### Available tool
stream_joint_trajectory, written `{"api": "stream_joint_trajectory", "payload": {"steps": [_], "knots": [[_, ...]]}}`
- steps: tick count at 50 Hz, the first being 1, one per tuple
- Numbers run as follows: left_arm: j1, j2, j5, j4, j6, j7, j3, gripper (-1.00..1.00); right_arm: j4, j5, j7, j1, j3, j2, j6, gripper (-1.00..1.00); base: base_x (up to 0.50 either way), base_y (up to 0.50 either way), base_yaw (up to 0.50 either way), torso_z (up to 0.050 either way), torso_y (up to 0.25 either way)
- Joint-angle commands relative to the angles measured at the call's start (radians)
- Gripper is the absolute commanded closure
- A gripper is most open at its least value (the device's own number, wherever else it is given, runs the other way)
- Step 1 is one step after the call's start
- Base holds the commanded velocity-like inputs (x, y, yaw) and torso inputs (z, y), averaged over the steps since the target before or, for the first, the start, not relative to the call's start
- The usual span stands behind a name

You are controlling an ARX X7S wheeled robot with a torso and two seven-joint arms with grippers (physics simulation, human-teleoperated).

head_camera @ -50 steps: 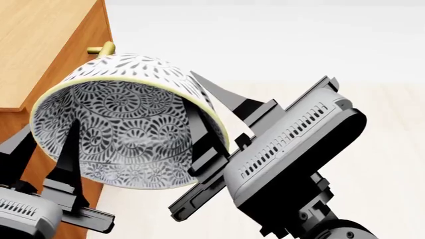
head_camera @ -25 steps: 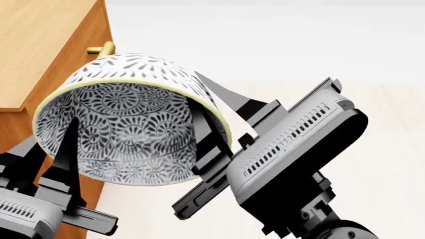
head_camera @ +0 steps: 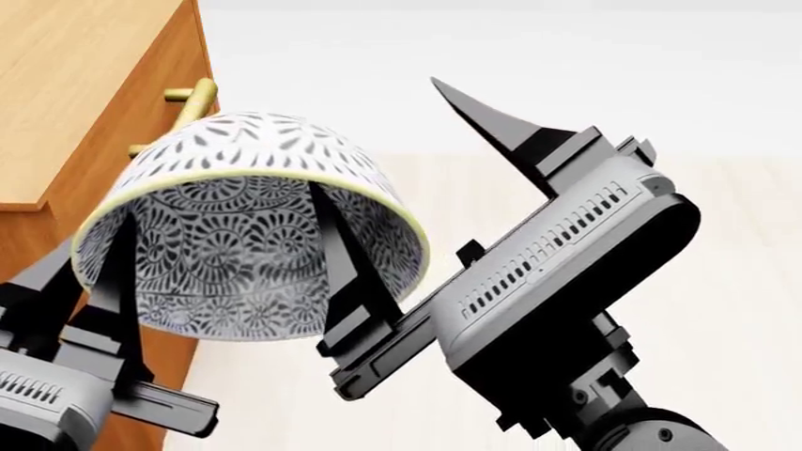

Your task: Put the bowl on top of the cabinet.

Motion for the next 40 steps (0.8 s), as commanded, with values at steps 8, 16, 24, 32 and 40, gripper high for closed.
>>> {"api": "stream_joint_trajectory", "payload": {"steps": [8,16,24,32,40], "knots": [[-0.063,0.019,-0.004,0.005,-0.031,-0.006,0.001,1.0,0.007,-0.007,0.0,-0.008,-0.003,0.004,-0.001,-1.0,0.0,0.0,0.0,0.0,0.001],[-0.137,0.04,-0.001,-0.006,-0.08,-0.004,0.035,1.0,0.019,0.001,-0.002,-0.018,0.004,0.006,-0.017,-1.0,0.0,0.0,0.0,0.0,0.0],[-0.187,0.054,0.016,-0.054,-0.072,0.005,0.055,1.0,0.028,0.007,-0.003,-0.028,0.015,0.015,-0.033,-1.0,0.0,0.0,0.0,0.0,0.0],[-0.253,0.062,0.031,-0.121,-0.078,0.023,0.073,1.0,0.031,0.019,0.001,-0.039,0.033,0.029,-0.047,-1.0,0.0,0.0,0.0,0.001,0.001],[-0.288,0.073,0.034,-0.195,-0.053,0.042,0.073,1.0,0.036,0.042,0.014,-0.071,0.072,0.067,-0.078,-1.0,0.0,0.0,0.0,0.0,0.0]]}}
